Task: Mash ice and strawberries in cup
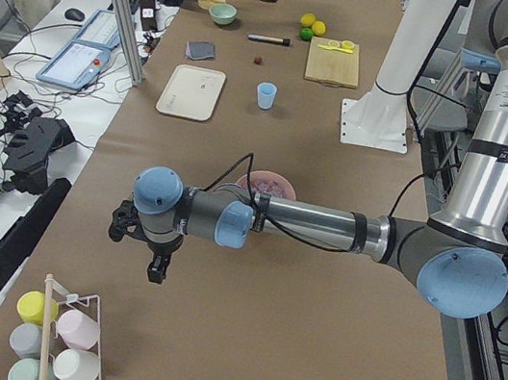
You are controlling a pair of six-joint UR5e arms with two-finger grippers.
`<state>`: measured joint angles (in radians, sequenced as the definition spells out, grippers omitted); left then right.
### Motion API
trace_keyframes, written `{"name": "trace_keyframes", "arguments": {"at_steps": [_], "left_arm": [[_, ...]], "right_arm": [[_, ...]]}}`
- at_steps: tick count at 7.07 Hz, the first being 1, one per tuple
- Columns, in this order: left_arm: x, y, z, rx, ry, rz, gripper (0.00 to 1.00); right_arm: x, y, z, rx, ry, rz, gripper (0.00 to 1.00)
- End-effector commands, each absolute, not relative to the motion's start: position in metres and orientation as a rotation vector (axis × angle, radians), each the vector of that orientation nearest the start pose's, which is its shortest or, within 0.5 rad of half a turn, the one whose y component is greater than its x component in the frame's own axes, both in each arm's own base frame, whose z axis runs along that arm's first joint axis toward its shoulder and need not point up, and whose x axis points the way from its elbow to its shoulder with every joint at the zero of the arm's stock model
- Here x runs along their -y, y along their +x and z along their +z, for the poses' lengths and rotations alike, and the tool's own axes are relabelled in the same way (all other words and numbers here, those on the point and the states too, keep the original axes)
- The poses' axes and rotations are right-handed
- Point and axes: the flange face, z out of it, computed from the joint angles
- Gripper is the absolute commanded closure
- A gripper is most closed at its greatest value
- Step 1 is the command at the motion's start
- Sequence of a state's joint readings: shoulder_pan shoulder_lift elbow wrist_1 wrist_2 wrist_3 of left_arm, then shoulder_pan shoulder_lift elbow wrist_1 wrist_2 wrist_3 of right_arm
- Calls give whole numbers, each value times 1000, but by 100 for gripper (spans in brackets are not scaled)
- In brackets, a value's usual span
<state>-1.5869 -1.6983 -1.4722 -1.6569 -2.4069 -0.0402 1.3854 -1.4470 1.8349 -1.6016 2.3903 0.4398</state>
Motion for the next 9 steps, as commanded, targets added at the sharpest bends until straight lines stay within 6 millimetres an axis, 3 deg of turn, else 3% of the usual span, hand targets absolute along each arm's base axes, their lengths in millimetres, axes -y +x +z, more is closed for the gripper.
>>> {"name": "trace_keyframes", "arguments": {"at_steps": [1,3,4,5,7,9], "left_arm": [[552,-68,628,-836,97,-4,3],[549,-68,627,-841,99,-5,3],[548,-68,628,-841,97,-6,3],[548,-68,629,-841,96,-6,3],[547,-68,629,-841,97,-6,3],[547,-68,628,-841,101,-3,3]], "right_arm": [[544,-135,435,912,82,167,0],[543,-196,420,930,126,148,0],[537,-245,417,930,190,126,0],[540,-278,395,935,205,151,0],[532,-344,386,874,239,41,0],[526,-374,391,858,233,-2,0]]}}
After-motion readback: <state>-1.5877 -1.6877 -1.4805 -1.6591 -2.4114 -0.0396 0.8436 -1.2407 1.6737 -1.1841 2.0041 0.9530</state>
